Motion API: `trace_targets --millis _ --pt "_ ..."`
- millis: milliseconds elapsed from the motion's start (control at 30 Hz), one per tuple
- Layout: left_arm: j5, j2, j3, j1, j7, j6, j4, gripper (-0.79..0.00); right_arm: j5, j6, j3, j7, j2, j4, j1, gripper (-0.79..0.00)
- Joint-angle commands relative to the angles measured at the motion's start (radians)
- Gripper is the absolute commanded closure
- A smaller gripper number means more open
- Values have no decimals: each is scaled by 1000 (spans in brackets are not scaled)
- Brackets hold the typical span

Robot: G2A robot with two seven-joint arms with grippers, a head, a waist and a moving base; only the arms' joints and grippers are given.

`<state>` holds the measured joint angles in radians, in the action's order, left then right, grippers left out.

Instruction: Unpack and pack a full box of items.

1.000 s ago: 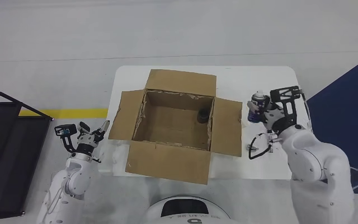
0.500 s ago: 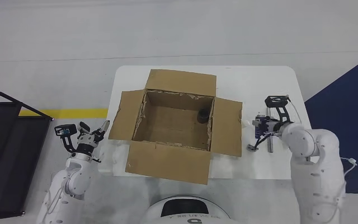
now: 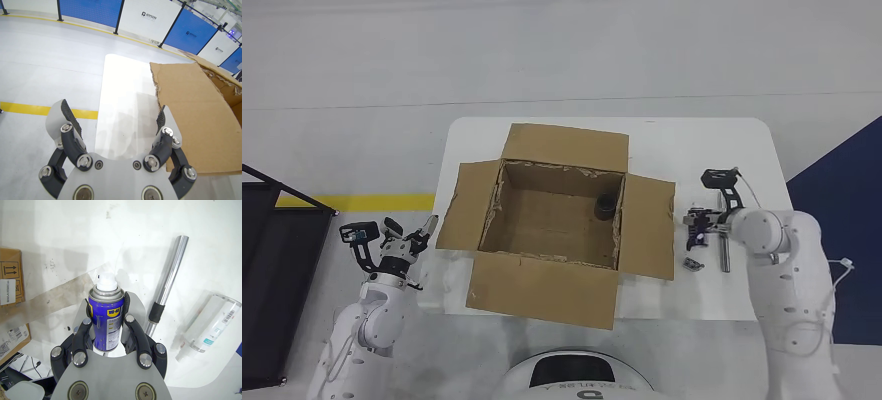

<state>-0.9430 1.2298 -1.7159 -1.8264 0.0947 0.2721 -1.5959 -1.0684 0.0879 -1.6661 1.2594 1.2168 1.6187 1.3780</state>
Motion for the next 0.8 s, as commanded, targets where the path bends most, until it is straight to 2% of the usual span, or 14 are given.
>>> trace_targets --millis 0,133,200,300,400,533,667,767 --pt "0 0 0 0 0 0 0 -785 -19 -8 13 1 -1 -26 -17 0" --pt "0 0 0 0 0 0 0 -785 -17 -12 37 10 -2 -64 -42 -15" --pt "0 0 0 0 0 0 0 -785 -21 -22 42 19 -4 -80 -52 -52" --pt "0 0 0 0 0 0 0 -785 -19 -26 48 22 -6 -87 -59 -163" --pt "0 0 0 0 0 0 0 -785 -16 -29 51 28 -8 -87 -60 -234" --pt "0 0 0 0 0 0 0 -785 -13 -42 51 40 -12 -78 -58 -240" --pt "0 0 0 0 0 0 0 -785 -5 -47 46 49 -16 -63 -49 -345" --pt "0 0 0 0 0 0 0 -785 -5 -53 40 54 -20 -46 -40 -388"
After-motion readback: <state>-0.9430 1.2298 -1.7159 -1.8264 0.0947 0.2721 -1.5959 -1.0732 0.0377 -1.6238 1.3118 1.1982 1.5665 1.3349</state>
